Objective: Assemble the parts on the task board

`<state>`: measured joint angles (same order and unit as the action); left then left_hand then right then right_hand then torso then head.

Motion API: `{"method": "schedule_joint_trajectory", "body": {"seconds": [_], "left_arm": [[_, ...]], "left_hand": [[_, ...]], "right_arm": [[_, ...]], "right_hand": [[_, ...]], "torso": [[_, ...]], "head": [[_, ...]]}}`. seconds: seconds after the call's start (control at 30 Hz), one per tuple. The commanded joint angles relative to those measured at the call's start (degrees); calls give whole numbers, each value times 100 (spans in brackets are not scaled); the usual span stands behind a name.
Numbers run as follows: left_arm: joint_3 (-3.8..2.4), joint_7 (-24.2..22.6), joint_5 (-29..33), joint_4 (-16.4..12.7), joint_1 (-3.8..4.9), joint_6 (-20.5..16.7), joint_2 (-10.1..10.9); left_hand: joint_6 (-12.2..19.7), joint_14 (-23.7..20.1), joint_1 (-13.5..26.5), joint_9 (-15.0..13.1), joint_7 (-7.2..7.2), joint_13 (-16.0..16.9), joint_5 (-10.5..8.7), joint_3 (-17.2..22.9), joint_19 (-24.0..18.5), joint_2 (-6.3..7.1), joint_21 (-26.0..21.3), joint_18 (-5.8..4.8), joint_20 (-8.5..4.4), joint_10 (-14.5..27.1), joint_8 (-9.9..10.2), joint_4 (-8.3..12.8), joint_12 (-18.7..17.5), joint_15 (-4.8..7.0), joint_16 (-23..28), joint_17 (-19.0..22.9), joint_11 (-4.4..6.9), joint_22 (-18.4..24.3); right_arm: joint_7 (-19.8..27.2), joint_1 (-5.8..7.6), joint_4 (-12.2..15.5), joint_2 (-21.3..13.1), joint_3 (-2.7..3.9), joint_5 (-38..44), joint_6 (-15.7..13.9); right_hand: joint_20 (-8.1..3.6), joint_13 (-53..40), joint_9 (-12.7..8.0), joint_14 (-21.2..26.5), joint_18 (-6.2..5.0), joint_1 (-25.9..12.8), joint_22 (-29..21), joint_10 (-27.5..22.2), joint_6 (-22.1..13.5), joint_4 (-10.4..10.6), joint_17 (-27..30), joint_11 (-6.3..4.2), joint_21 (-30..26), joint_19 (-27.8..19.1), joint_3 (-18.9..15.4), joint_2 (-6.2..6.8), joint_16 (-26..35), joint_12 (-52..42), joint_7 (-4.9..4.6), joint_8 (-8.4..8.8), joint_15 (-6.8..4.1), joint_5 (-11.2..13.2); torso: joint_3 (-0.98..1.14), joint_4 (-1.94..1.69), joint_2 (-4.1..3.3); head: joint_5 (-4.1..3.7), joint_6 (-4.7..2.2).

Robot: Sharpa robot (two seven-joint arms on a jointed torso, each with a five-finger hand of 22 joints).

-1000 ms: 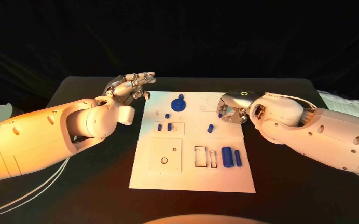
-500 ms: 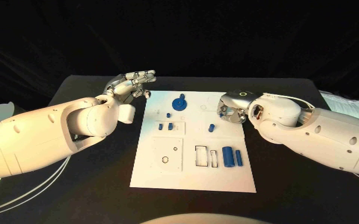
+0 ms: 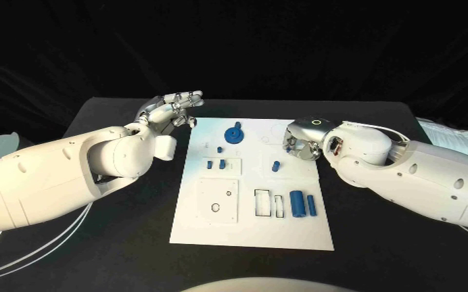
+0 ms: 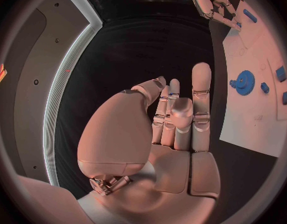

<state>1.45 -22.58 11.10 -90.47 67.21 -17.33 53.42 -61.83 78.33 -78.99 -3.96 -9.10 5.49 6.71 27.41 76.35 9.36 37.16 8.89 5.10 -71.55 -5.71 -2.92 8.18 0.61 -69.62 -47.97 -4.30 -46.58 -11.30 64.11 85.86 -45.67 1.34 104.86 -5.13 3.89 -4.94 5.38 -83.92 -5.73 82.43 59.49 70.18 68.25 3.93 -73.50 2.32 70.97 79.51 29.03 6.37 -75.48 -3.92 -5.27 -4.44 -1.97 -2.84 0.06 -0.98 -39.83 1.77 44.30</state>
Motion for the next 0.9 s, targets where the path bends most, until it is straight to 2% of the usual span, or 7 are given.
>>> {"method": "schedule_joint_trajectory", "body": {"seconds": [0.03,0.27,0.47,0.6,0.73,0.9], "left_arm": [[-3,-67,29,-11,3,80,-4],[-3,-55,29,6,3,77,-8],[-3,-43,29,8,3,99,-20],[-3,-39,29,7,3,103,-23],[-3,-35,29,9,3,102,-21],[-3,-37,29,12,3,103,-22]], "left_hand": [[-3,-40,7,7,16,7,-14,-27,-40,-35,-40,111,3,12,30,8,13,-7,30,8,2,4],[2,-43,0,8,14,9,-12,-32,-41,-42,-48,111,2,23,33,17,20,-7,30,12,0,10],[7,-47,-9,9,12,11,-11,-35,-44,-49,-62,113,2,33,36,25,26,-8,34,23,-2,22],[10,-49,-10,9,10,12,-11,-38,-44,-53,-66,113,2,39,38,27,28,-9,36,30,-4,24],[17,-51,-11,10,6,14,-11,-44,-47,-59,-79,113,3,51,42,31,33,-11,35,29,-7,34],[24,-55,-12,11,2,15,-11,-49,-47,-62,-84,113,3,61,45,35,36,-13,38,39,-10,38]], "right_arm": [[-42,-44,46,-17,-29,59,-171],[-62,-30,211,-98,-3,44,-439],[-84,-3,322,-185,32,-6,-507],[-119,6,555,-297,60,-51,-494],[-143,11,791,-372,78,-73,-499],[-136,11,1137,-383,88,-83,-553]], "right_hand": [[4,11,6,-353,-5,43,11,25,0,-3,-6,17,29,52,46,-71,-40,4,-63,25,-6,3],[6,24,12,-354,-3,29,25,37,8,-22,-3,24,39,61,64,-55,-42,6,-71,25,-3,3],[13,42,17,-355,0,5,37,48,9,-39,2,39,50,71,86,-36,-43,10,-89,29,9,4],[17,49,20,-354,0,-13,37,59,15,-44,10,46,51,73,92,-24,-39,9,-95,28,16,5],[20,54,23,-355,1,-23,38,69,21,-48,8,49,53,75,97,-17,-43,8,-98,26,20,5],[23,59,27,-355,2,-26,46,79,26,-58,4,53,58,79,106,-12,-47,6,-102,25,23,4]], "torso": [[2,-5,1],[-4,1,8],[-8,1,7],[-2,5,2],[-8,18,6],[2,6,3]], "head": [[-5,6],[0,0],[1,-17],[19,-21],[37,-16],[68,-14]]}}
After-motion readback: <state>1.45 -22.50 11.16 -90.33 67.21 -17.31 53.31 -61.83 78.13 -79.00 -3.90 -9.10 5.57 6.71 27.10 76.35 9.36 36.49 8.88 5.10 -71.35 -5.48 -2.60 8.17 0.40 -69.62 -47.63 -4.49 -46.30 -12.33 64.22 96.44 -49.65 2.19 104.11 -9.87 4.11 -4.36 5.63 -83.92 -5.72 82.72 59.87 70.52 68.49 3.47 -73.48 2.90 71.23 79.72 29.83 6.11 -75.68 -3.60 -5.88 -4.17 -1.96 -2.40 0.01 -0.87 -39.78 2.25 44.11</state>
